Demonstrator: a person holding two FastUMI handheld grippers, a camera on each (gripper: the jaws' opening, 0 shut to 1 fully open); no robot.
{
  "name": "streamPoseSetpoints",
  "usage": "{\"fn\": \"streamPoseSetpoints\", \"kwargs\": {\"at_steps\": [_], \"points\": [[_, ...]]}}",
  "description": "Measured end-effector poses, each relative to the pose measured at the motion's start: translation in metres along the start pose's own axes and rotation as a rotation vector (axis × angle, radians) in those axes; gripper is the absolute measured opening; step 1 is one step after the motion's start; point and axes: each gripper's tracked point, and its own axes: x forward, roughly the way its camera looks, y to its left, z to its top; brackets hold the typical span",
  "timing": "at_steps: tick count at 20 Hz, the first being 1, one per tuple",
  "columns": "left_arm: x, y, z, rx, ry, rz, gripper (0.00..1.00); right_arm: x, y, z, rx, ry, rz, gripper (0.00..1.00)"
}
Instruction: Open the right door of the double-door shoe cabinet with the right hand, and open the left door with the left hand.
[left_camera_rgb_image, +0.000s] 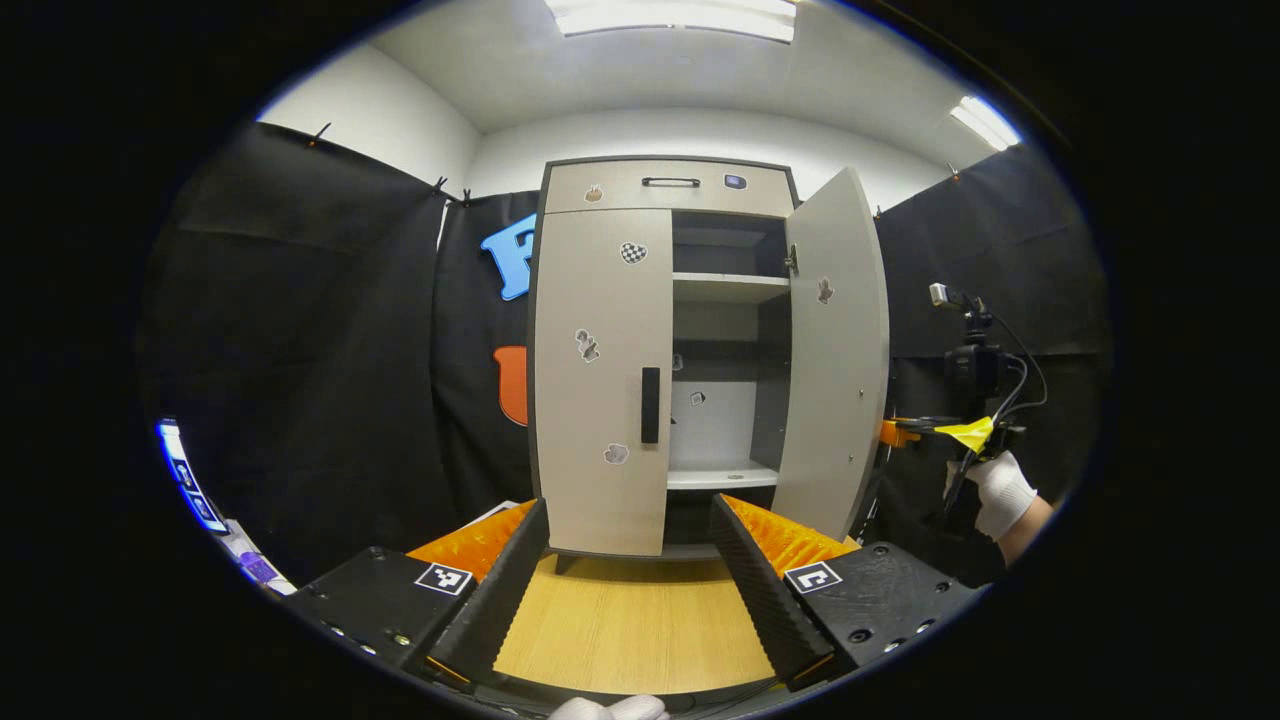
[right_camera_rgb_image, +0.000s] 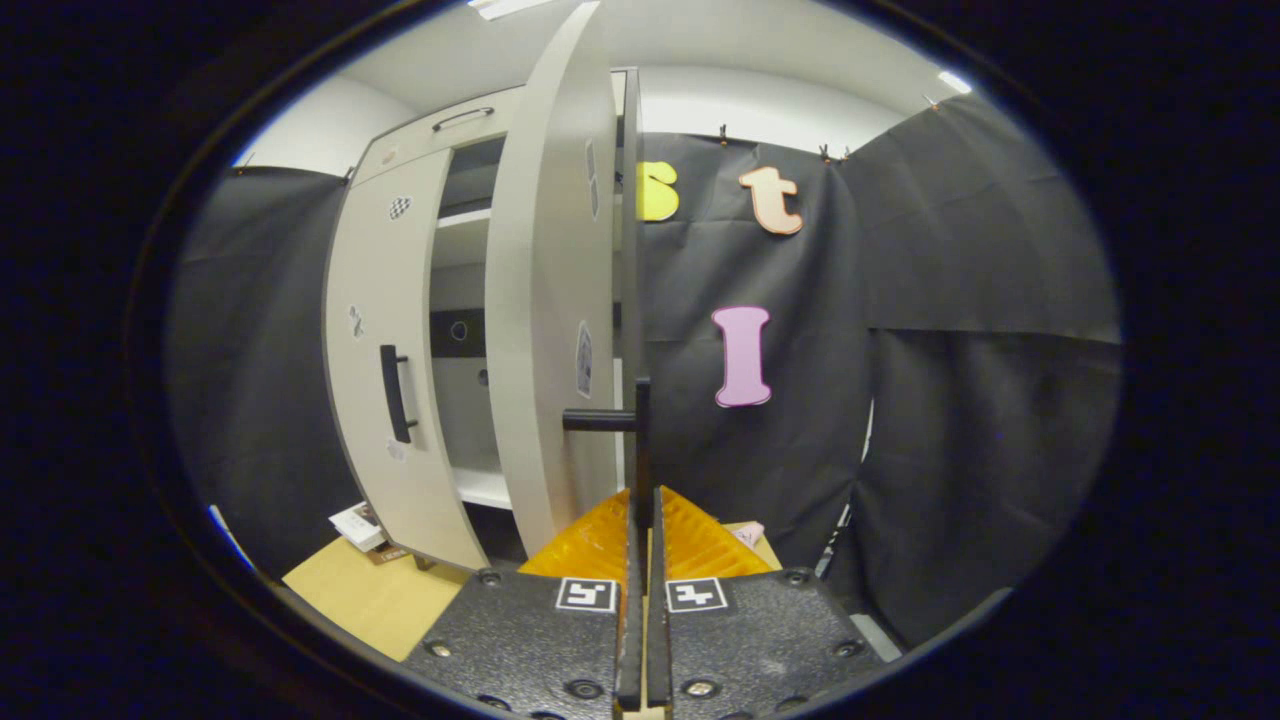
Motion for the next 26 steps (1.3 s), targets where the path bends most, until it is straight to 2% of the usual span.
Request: {"fn": "streamPoseSetpoints", "kwargs": {"at_steps": [3, 5, 6, 7, 8, 9, 10, 11, 14, 19, 23, 26], "points": [[-0.002, 0.009, 0.0, 0.002, -0.005, 0.001, 0.98, -0.013, -0.007, -0.002, 0.004, 0.005, -0.037, 0.11], [-0.005, 0.017, 0.002, 0.006, -0.012, 0.002, 0.97, -0.025, -0.012, -0.002, 0.014, 0.005, -0.062, 0.27], [-0.005, 0.022, 0.003, 0.007, -0.014, 0.001, 0.97, -0.032, -0.017, -0.002, 0.017, 0.0, -0.085, 0.41], [-0.006, 0.027, 0.002, 0.008, -0.013, 0.0, 0.97, -0.043, -0.019, 0.001, 0.015, -0.008, -0.099, 0.43], [-0.007, 0.032, 0.001, 0.01, -0.013, 0.0, 0.97, -0.055, -0.015, 0.004, 0.02, -0.019, -0.097, 0.65], [-0.008, 0.038, 0.0, 0.012, -0.011, -0.001, 0.97, -0.064, -0.01, 0.007, 0.016, -0.029, -0.099, 0.77], [-0.009, 0.042, -0.002, 0.012, -0.007, -0.003, 0.97, -0.075, -0.007, 0.009, 0.0, -0.036, -0.106, 0.94], [-0.009, 0.047, -0.003, 0.011, -0.005, -0.003, 0.97, -0.085, -0.002, 0.008, -0.014, -0.043, -0.114, 1.0], [-0.007, 0.062, -0.009, 0.009, 0.003, -0.008, 0.98, -0.114, 0.025, 0.015, -0.042, -0.077, -0.099, 1.0], [0.004, 0.092, -0.018, 0.012, 0.02, 0.032, 0.97, -0.153, 0.084, 0.008, -0.014, -0.102, -0.035, 1.0], [0.032, 0.107, -0.024, 0.023, 0.024, 0.059, 0.97, -0.167, 0.122, -0.002, -0.034, -0.115, 0.012, 1.0], [0.064, 0.105, -0.026, 0.026, 0.024, 0.057, 0.98, -0.164, 0.134, -0.007, 0.002, -0.097, 0.047, 1.0]]}}
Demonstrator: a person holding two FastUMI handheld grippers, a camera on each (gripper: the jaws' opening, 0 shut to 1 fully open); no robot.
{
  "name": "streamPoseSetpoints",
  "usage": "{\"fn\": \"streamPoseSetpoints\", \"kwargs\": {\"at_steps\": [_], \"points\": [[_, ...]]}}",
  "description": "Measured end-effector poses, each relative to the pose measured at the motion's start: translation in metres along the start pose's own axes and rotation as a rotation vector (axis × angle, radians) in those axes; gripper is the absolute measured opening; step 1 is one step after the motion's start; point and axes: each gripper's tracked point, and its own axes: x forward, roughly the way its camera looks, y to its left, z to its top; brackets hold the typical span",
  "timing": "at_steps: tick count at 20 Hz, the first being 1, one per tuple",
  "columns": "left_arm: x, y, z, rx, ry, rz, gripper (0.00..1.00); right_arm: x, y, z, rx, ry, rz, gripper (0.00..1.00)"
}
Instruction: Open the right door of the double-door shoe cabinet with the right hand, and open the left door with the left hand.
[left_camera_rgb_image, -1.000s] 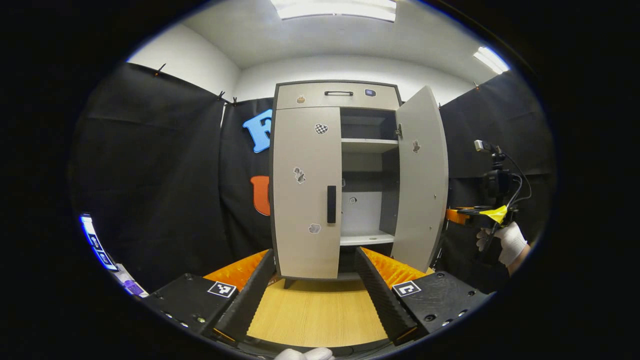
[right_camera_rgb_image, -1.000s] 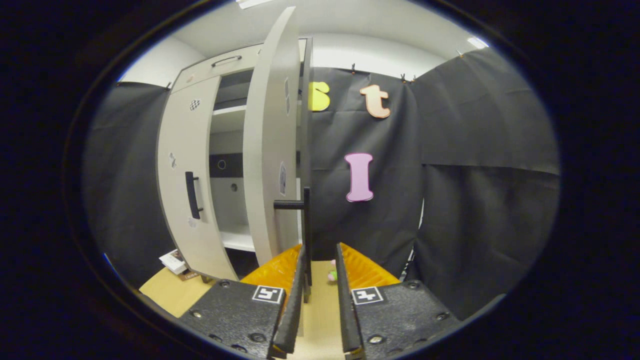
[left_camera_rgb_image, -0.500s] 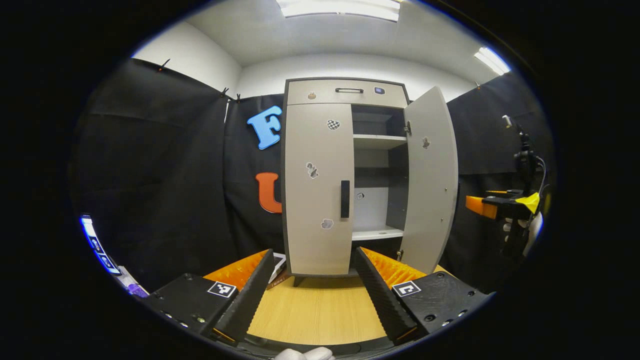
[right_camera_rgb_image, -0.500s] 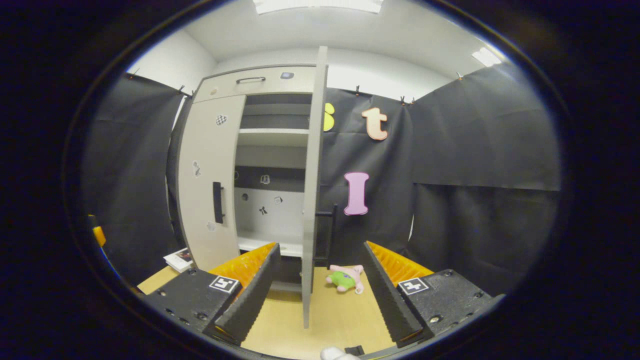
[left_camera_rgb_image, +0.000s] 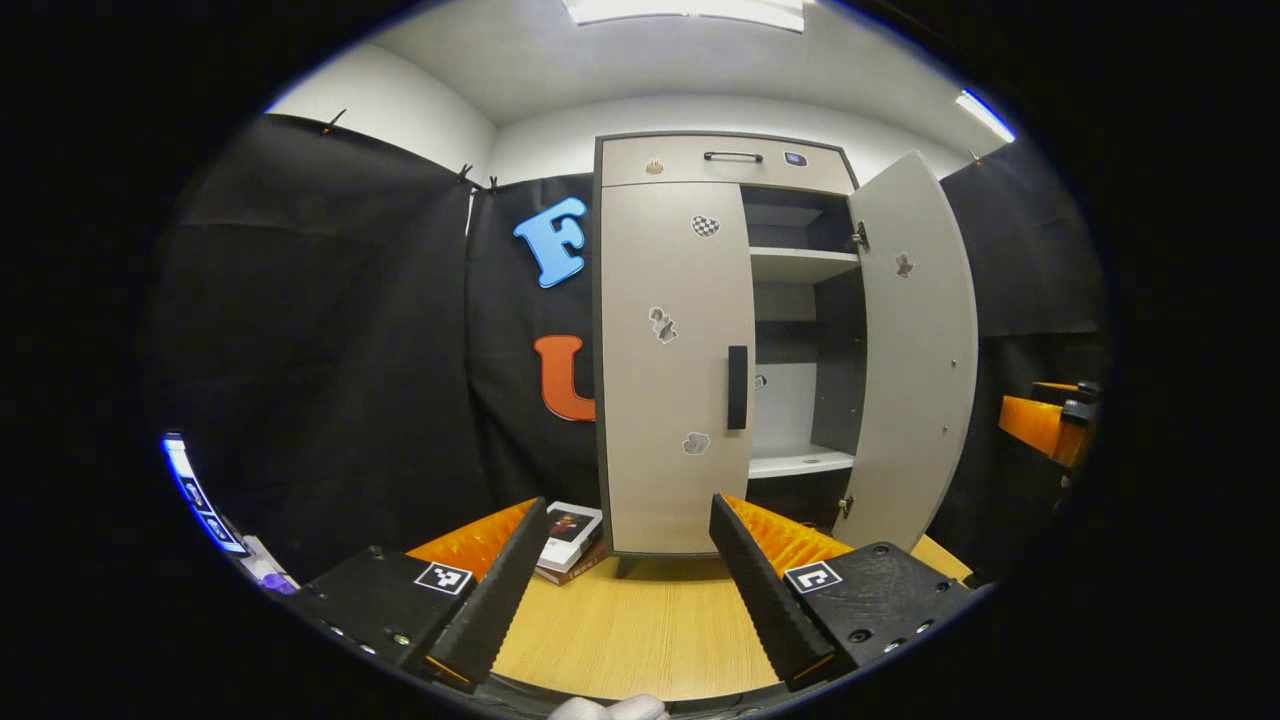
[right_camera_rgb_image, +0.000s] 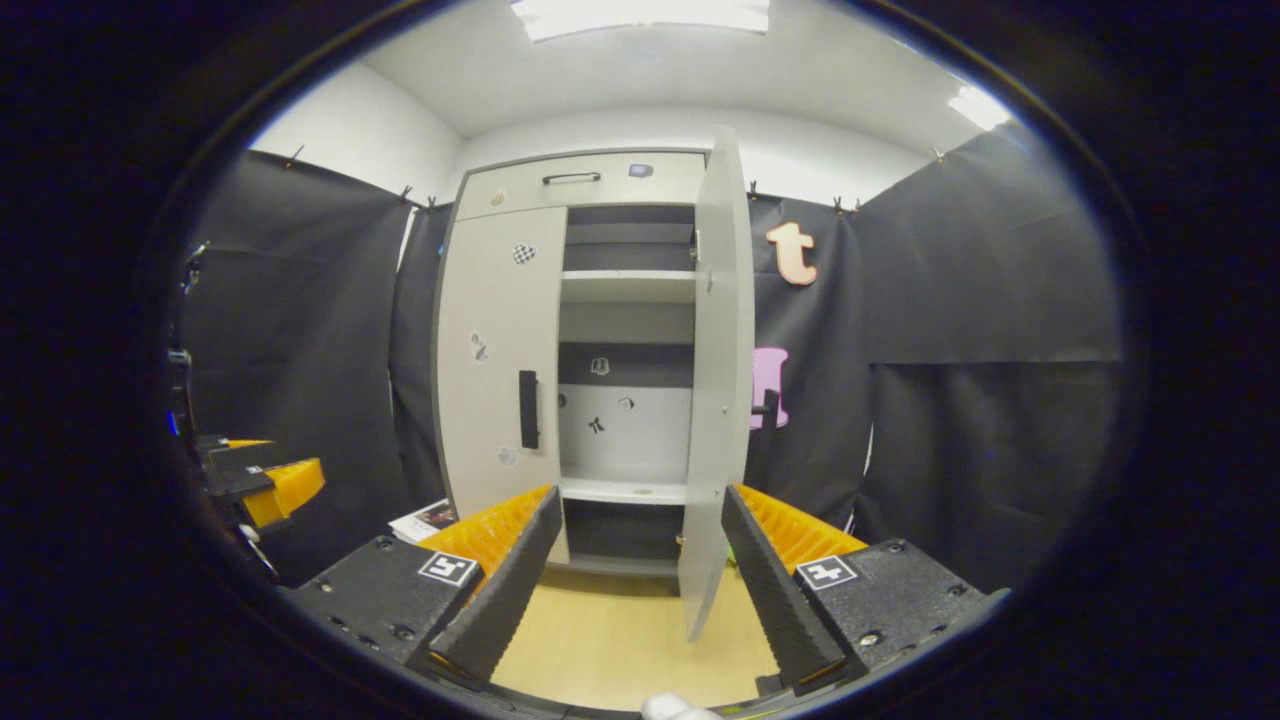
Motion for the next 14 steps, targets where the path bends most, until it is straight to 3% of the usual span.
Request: {"fn": "streamPoseSetpoints", "kwargs": {"at_steps": [14], "points": [[0.206, -0.128, 0.033, 0.015, -0.042, -0.162, 0.96, 0.048, -0.018, 0.003, -0.002, 0.036, -0.016, 1.0]]}}
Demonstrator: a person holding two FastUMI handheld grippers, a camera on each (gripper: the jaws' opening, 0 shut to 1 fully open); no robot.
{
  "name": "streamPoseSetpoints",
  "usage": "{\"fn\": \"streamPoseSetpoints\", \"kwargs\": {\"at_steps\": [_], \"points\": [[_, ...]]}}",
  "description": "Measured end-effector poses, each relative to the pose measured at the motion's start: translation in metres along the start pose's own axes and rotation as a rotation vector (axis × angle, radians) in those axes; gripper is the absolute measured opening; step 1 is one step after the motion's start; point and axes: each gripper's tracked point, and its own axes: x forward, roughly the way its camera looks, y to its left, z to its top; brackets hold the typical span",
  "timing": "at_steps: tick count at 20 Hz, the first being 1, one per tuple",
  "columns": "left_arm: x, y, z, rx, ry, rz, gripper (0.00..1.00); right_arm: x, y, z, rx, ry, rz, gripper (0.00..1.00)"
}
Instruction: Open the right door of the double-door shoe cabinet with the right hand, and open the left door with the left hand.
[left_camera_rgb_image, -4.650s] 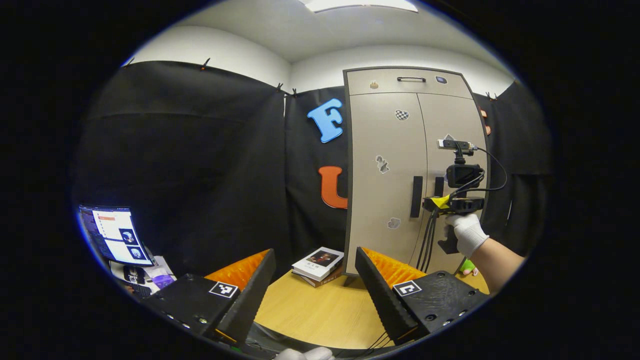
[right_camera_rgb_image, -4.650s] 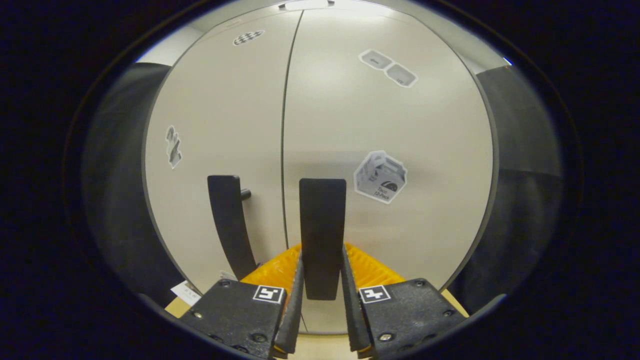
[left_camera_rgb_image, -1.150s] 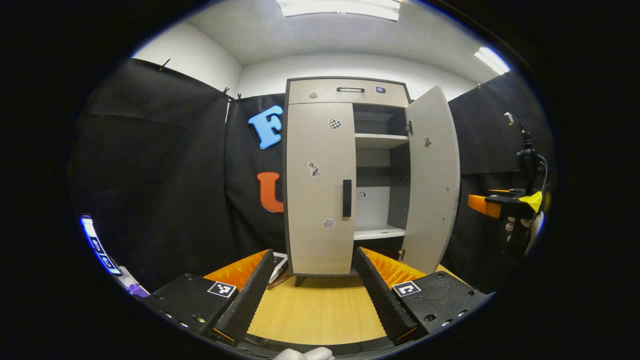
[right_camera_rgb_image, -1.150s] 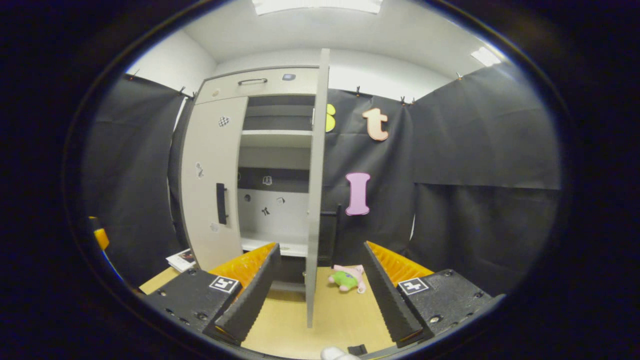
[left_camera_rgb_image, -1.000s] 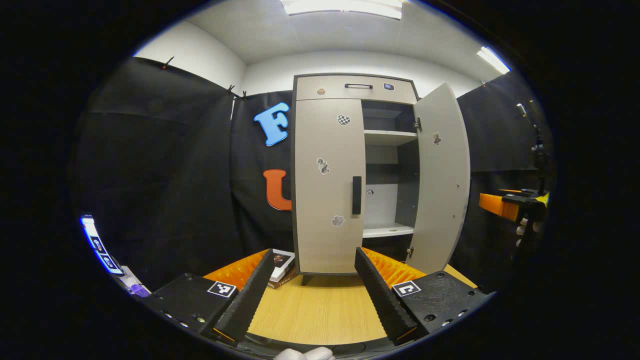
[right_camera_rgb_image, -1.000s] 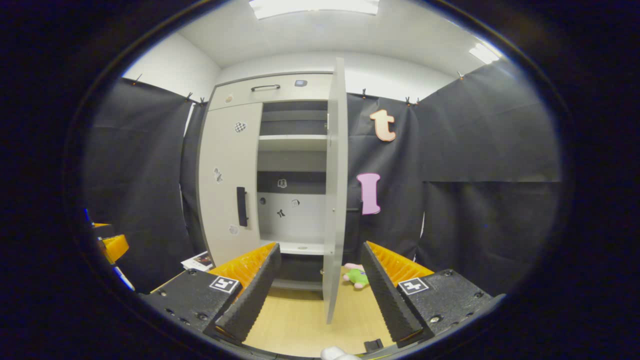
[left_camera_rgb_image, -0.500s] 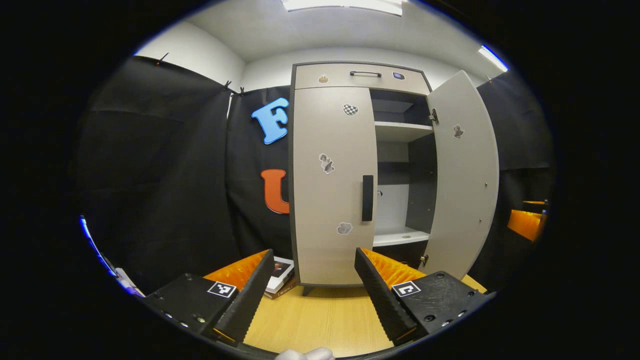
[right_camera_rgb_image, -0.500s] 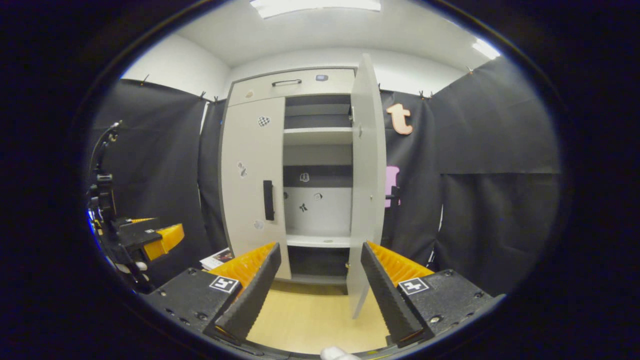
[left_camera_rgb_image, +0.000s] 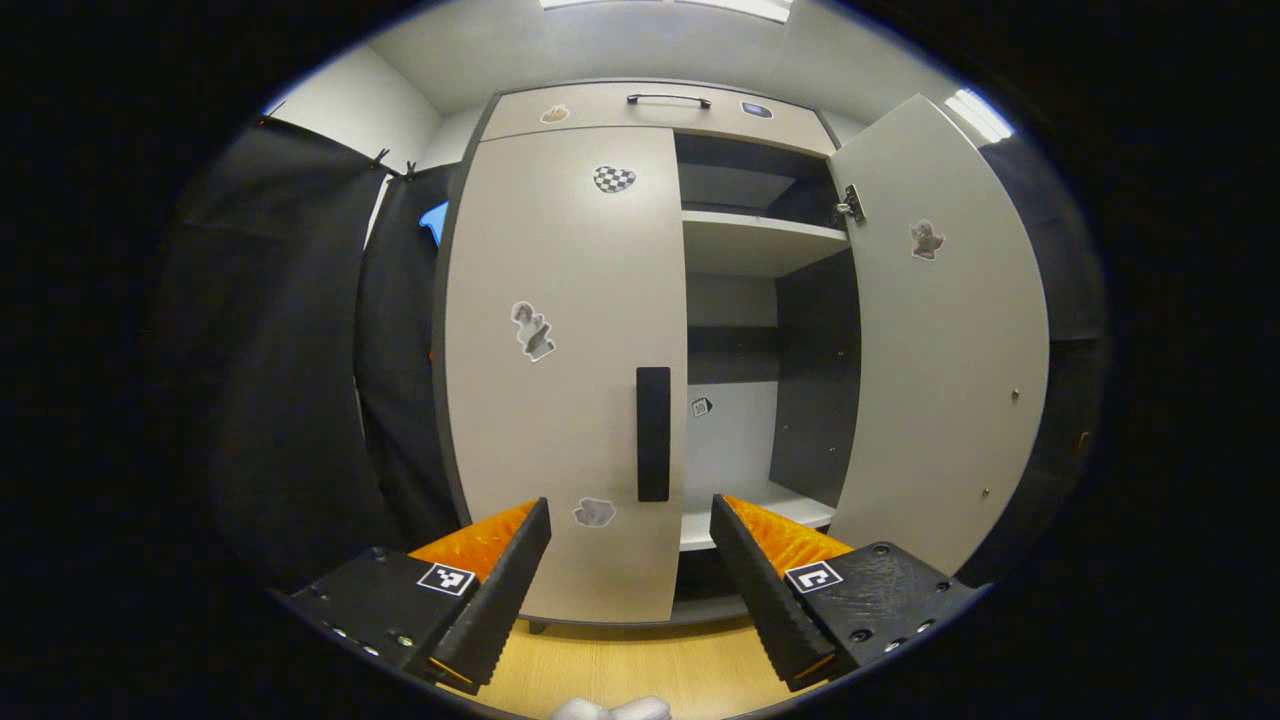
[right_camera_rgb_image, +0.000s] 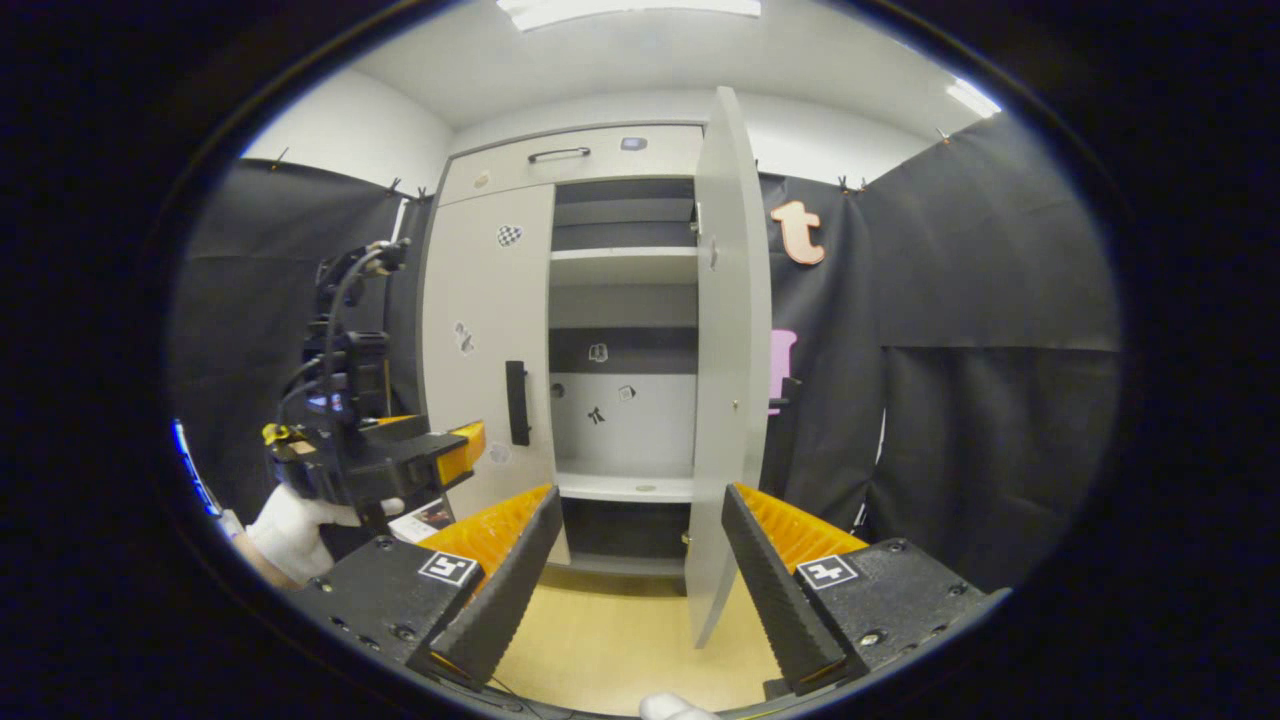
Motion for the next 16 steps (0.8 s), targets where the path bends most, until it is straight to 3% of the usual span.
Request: {"fn": "streamPoseSetpoints", "kwargs": {"at_steps": [10, 15, 16], "points": [[0.098, -0.01, 0.003, -0.004, -0.001, 0.019, 0.96, 0.018, -0.029, 0.005, -0.012, 0.006, -0.053, 1.0], [0.123, 0.0, 0.002, -0.005, 0.009, 0.039, 0.97, 0.03, -0.025, 0.001, -0.015, 0.026, -0.029, 1.0], [0.127, 0.001, 0.002, -0.003, 0.006, 0.042, 0.93, 0.031, -0.024, 0.001, -0.015, 0.028, -0.023, 1.0]]}}
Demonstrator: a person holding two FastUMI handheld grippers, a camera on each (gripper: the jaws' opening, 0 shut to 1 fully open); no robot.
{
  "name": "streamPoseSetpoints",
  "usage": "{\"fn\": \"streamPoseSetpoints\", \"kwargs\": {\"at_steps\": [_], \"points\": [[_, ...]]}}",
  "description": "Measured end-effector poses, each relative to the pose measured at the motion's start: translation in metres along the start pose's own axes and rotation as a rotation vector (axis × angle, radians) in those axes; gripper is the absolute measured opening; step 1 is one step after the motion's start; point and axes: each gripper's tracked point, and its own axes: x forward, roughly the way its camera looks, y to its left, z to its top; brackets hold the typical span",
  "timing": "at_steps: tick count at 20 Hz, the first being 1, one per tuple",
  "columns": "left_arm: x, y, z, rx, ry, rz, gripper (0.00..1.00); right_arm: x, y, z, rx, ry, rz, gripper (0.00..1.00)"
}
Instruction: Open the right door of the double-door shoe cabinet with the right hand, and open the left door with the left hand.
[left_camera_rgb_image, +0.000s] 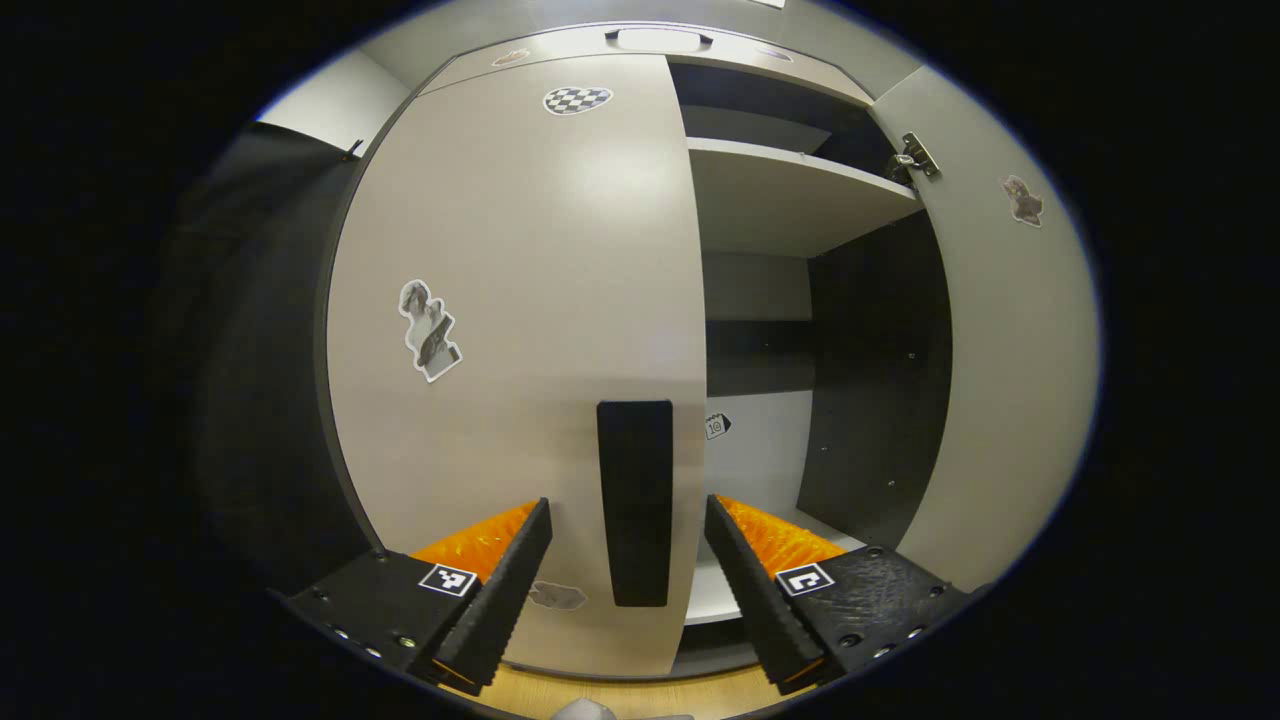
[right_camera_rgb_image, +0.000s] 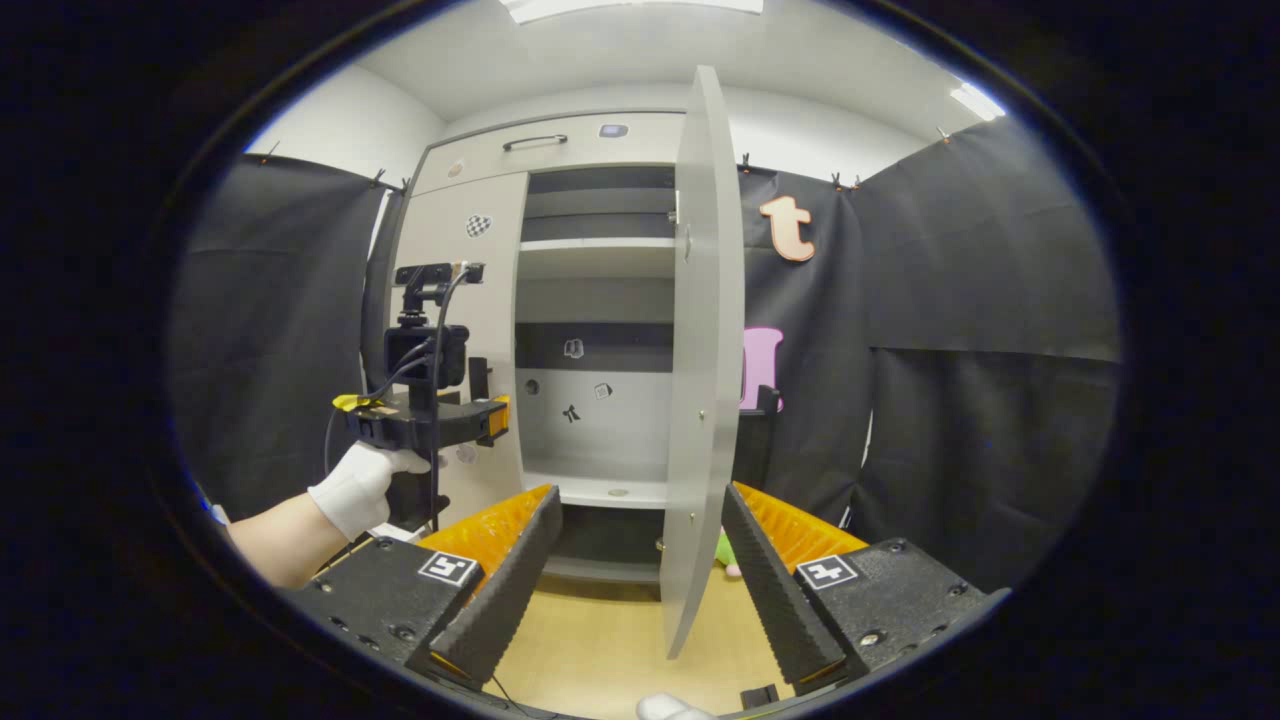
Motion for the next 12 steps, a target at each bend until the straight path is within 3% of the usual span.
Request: {"fn": "streamPoseSetpoints", "kwargs": {"at_steps": [3, 6, 7, 10, 12], "points": [[0.007, -0.003, -0.006, -0.026, 0.022, -0.007, 0.83, 0.003, 0.002, 0.0, -0.004, 0.0, 0.008, 1.0], [0.016, -0.007, -0.01, -0.04, 0.024, -0.02, 0.61, 0.005, 0.0, 0.001, -0.002, -0.003, 0.008, 1.0], [0.012, -0.007, -0.011, -0.032, 0.03, -0.019, 0.6, 0.004, -0.002, 0.001, -0.001, -0.005, 0.006, 1.0], [0.01, -0.007, -0.016, -0.026, 0.049, -0.016, 0.33, 0.004, -0.003, 0.001, 0.002, -0.004, 0.005, 1.0], [0.009, -0.007, -0.017, -0.031, 0.05, -0.019, 0.3, 0.003, -0.003, -0.001, 0.001, -0.002, 0.006, 1.0]]}}
